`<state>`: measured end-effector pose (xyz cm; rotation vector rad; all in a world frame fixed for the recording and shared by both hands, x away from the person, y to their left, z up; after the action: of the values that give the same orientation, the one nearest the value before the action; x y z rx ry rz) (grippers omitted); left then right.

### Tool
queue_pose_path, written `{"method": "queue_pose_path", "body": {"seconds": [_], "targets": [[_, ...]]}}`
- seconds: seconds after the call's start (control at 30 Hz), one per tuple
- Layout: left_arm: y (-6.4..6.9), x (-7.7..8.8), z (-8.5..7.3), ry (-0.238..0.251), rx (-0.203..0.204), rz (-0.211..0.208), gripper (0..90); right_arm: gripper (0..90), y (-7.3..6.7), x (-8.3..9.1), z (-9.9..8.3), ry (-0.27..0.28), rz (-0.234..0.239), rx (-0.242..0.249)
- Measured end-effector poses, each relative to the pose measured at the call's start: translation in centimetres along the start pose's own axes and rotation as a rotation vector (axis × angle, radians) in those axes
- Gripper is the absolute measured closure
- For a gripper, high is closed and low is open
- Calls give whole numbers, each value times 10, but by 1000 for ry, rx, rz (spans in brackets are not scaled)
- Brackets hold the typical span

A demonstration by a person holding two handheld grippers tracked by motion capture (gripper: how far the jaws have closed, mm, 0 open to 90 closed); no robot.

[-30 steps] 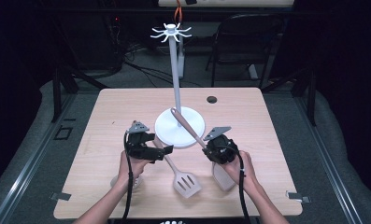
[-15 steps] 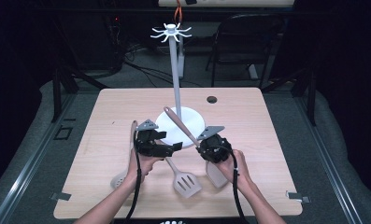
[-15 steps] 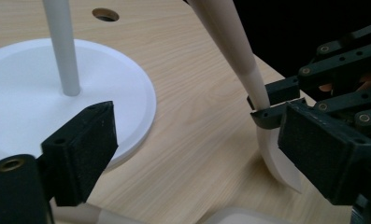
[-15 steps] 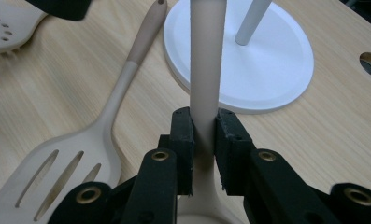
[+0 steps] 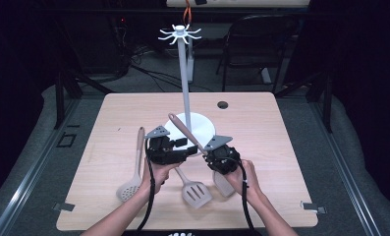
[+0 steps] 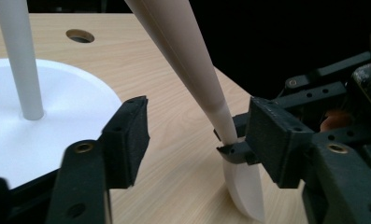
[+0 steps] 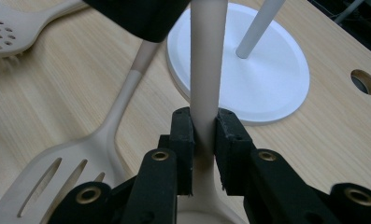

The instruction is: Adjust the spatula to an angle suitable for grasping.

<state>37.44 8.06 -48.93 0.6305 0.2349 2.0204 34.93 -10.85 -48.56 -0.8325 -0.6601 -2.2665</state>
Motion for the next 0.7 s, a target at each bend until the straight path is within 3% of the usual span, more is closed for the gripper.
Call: {"method": "queue_pose_path", "body": {"seconds": [0.1,0.43,0.57,0.7], "targets": [[0,-2,-1,23,18,-30,498,788,-1,0,0,4,-9,6],[1,-2,0,59,23,-34,670,788,-5,0,1,15,-29,26],[1,-3,1,71,27,-49,694,787,-6,0,1,18,-42,37],[6,-3,5,80,1,-62,716,787,-5,2,1,39,-54,34]]}}
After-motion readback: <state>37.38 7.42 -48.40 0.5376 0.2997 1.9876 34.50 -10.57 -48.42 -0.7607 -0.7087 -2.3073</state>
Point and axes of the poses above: each handheld gripper's, and its own axes: x roughly backward along the jaws, z roughly out of its top, y roughly to its right, the point moved 2 cm from there along -x, roughly forward along the jaws, and after that the axes turned 3 degrees about -z, right-handed, at the moved point
